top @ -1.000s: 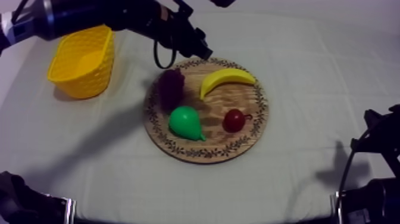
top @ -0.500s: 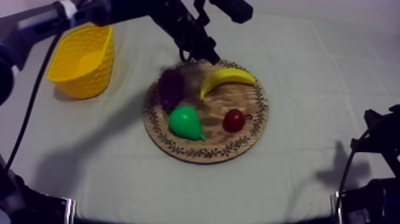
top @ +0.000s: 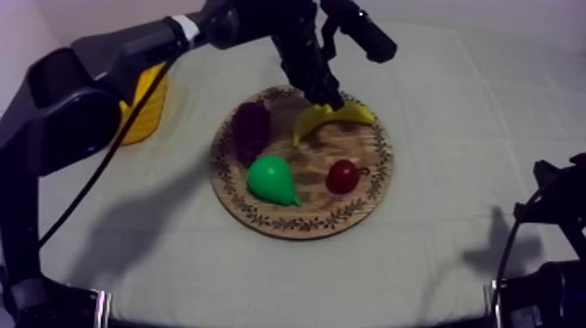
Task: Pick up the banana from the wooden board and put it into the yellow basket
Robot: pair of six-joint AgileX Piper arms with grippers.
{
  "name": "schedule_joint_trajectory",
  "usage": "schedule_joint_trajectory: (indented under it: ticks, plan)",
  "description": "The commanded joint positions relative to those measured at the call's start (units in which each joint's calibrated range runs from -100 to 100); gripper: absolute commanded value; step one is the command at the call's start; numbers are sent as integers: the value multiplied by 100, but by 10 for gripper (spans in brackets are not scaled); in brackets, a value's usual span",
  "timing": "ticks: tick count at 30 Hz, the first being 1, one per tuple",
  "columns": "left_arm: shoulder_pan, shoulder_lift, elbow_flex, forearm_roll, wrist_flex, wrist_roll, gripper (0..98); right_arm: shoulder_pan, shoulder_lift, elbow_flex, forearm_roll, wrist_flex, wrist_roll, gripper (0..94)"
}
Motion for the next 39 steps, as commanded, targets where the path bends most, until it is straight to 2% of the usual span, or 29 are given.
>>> schedule_joint_trajectory:
  ticks: [1, 6, 19, 32, 35, 39]
  plan:
    - [8, 222, -361, -2, 255, -6, 489, 0, -2, -3, 1, 1, 1, 3]
    - [45, 435, -578, -30, 571, -2, 502, 0, -2, -3, 1, 1, 1, 3]
    - [81, 618, -554, -72, 713, 36, 500, 0, -2, -3, 1, 1, 1, 3]
    - [196, 1022, -1135, -297, 1201, 301, 323, 0, -2, -3, 1, 1, 1, 3]
    - [193, 982, -1151, -413, 1258, 413, 273, 0, -2, -3, 1, 1, 1, 3]
    - [190, 732, -1108, -690, 1422, 529, 229, 0, -2, -3, 1, 1, 5, 3]
